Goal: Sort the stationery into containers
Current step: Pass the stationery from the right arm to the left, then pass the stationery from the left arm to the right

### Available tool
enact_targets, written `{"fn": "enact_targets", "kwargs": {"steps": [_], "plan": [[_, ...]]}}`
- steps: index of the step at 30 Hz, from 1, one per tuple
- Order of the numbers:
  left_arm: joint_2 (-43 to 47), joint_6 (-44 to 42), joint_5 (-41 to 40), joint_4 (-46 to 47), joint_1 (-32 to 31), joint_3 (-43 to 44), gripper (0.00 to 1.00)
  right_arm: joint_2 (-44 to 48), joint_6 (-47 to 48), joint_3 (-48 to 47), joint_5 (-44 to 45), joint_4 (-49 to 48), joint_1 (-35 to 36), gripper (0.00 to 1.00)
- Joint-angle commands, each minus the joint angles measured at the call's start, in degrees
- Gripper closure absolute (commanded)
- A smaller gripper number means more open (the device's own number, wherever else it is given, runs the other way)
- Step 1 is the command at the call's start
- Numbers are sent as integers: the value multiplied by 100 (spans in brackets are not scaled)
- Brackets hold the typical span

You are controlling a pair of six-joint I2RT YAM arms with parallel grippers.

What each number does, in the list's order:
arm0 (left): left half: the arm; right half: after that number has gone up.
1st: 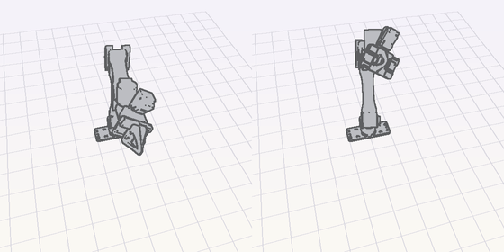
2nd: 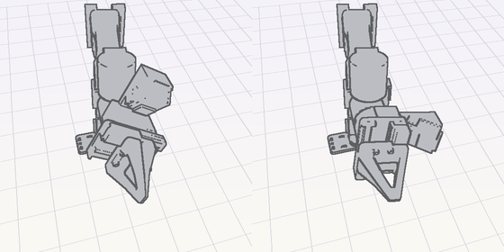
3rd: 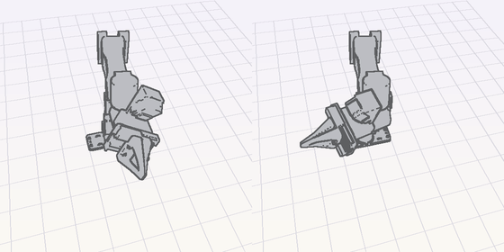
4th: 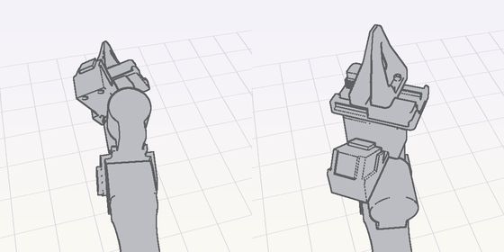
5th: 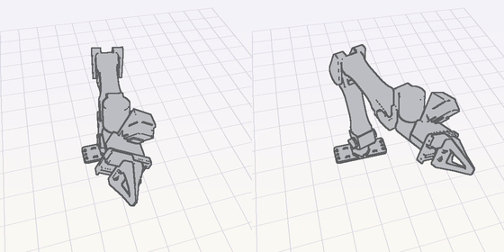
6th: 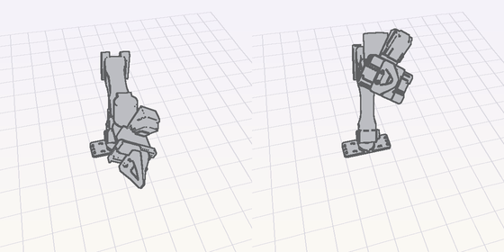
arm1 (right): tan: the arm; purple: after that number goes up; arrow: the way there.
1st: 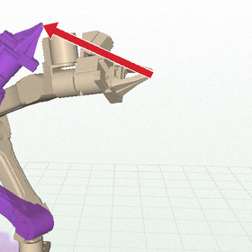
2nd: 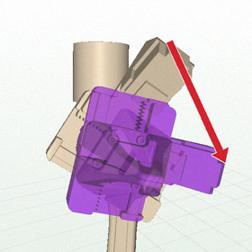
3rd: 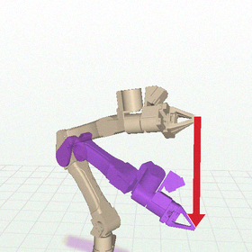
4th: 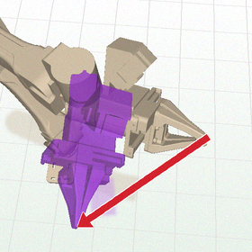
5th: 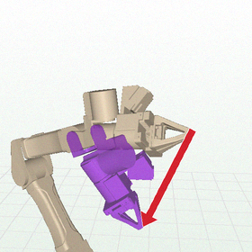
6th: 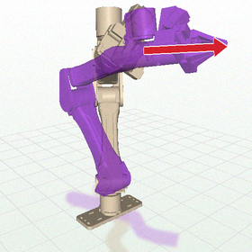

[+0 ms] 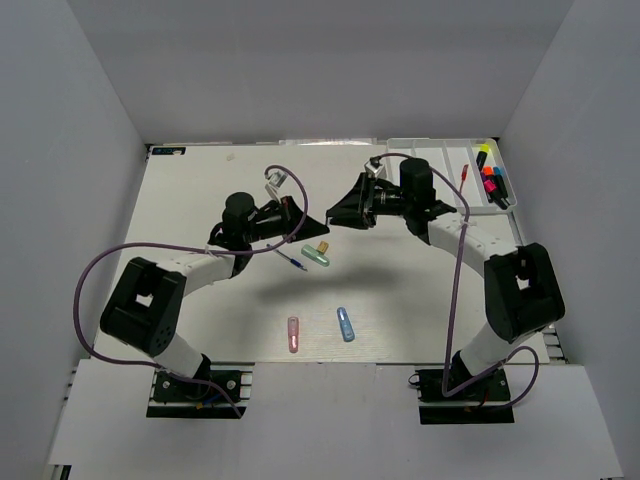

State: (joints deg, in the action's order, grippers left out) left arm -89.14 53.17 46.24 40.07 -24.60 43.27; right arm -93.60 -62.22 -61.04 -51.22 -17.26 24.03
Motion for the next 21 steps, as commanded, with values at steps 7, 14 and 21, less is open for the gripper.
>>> {"fn": "enact_targets", "kwargs": {"steps": [7, 14, 21], "plan": [[433, -2299, 131, -2273, -27, 804, 100, 386, 929, -242, 191, 984, -232, 48], [328, -3620, -361, -3743, -132, 1553, 100, 439, 1563, -409, 683, 1532, -197, 46], [64, -3638, -519, -3955, -256, 1870, 100, 290, 1212, -523, 754, 910, -180, 46]]}}
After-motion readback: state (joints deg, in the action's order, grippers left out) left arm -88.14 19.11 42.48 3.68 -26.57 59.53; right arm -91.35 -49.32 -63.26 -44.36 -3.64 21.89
